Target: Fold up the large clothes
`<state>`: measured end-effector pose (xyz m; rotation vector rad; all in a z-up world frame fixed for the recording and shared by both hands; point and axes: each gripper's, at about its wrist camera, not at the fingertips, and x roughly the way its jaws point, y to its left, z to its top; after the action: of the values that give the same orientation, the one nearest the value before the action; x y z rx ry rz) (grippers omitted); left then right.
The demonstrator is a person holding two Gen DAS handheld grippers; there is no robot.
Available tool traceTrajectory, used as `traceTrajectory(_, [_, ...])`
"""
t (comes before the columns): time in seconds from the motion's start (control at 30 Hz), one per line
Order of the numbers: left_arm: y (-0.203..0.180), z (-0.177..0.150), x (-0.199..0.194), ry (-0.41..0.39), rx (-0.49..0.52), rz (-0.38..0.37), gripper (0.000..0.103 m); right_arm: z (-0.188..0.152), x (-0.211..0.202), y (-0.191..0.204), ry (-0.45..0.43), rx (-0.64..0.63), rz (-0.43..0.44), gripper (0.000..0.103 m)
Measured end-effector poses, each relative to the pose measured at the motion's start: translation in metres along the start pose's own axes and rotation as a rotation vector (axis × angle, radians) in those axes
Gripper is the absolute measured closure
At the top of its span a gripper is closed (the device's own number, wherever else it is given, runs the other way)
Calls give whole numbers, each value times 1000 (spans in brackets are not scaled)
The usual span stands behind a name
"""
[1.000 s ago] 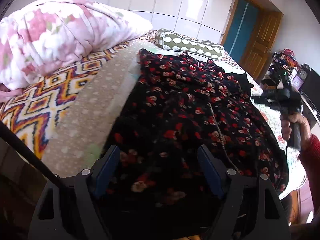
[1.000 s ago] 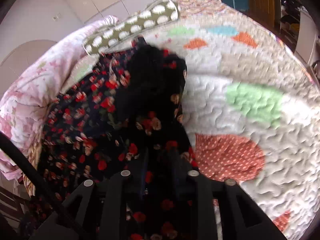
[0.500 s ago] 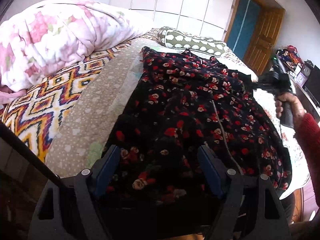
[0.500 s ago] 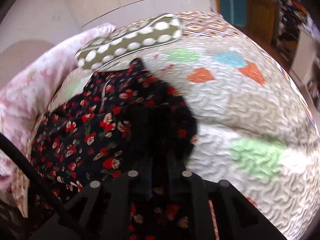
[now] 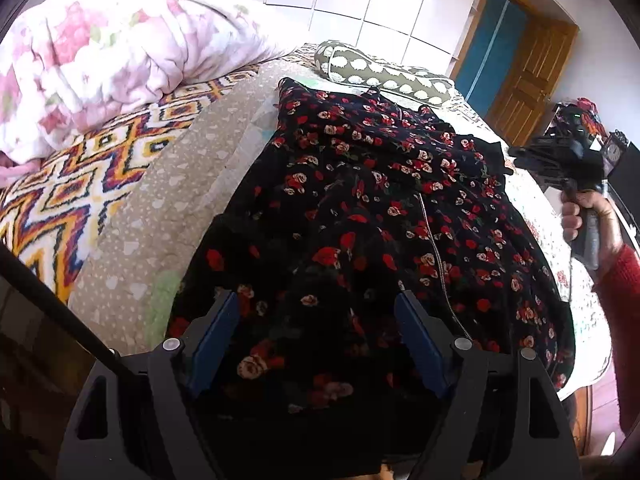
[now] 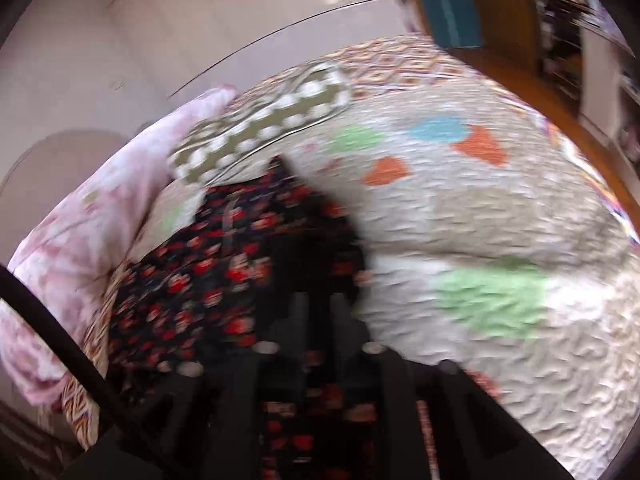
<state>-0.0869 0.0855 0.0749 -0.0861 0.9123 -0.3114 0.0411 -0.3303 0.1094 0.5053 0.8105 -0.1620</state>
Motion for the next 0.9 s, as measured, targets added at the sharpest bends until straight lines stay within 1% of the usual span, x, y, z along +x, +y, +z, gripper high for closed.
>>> traceTrajectory(0.07, [1, -1, -2, -4, 0, 3, 24, -3, 16, 12, 26, -28, -12, 66])
traceTrajectory(0.1, [2, -1, -3, -7, 1, 5, 24, -5, 30, 17, 55, -35, -30, 60])
traceTrajectory(0.13, [4, -1, -4, -10, 0, 6, 25, -9, 41, 18, 84, -34, -46, 57])
traceTrajectory(0.17, [6, -1, -6, -13, -3, 5, 25, -13, 53, 16, 127, -32, -72, 55])
traceTrajectory(0.2, [9, 0, -8, -20, -8, 3, 25, -15, 63, 15, 150, -36, -102, 55])
traceTrajectory(0.23, [12, 0, -9, -26, -12, 1, 25, -15, 65, 17, 142, -43, -117, 55])
traceTrajectory(0.33, [19, 1, -12, -40, -19, 11, 24, -17, 57, 25, 131, -89, -168, 55])
traceTrajectory(0.37, [21, 1, -11, -41, -20, 14, 24, -18, 50, 29, 117, -105, -202, 55])
traceTrajectory(0.4, [23, 1, -10, -42, -24, 17, 24, -19, 43, 35, 90, -124, -217, 55])
traceTrajectory(0.43, [25, 0, -9, -40, -28, 17, 24, -20, 37, 40, 74, -135, -204, 55])
traceTrajectory(0.47, [25, 0, -8, -37, -33, 16, 24, -21, 31, 52, 59, -148, -160, 55])
traceTrajectory(0.57, [27, -1, -7, -33, -45, 7, 24, -24, 27, 81, 52, -190, -69, 55])
traceTrajectory(0.63, [26, -2, -8, -36, -40, 7, 24, -31, 37, 108, 83, -233, 9, 55])
traceTrajectory(0.73, [27, -3, -11, -40, -31, 21, 24, -46, 62, 147, 136, -291, 78, 55])
traceTrajectory(0.77, [28, -3, -12, -40, -29, 28, 24, -53, 76, 162, 166, -302, 106, 55])
traceTrajectory(0.83, [30, -5, -13, -40, -31, 36, 24, -62, 95, 176, 216, -295, 146, 55])
traceTrajectory(0.9, [33, -6, -14, -37, -37, 42, 24, -73, 120, 189, 296, -276, 190, 53])
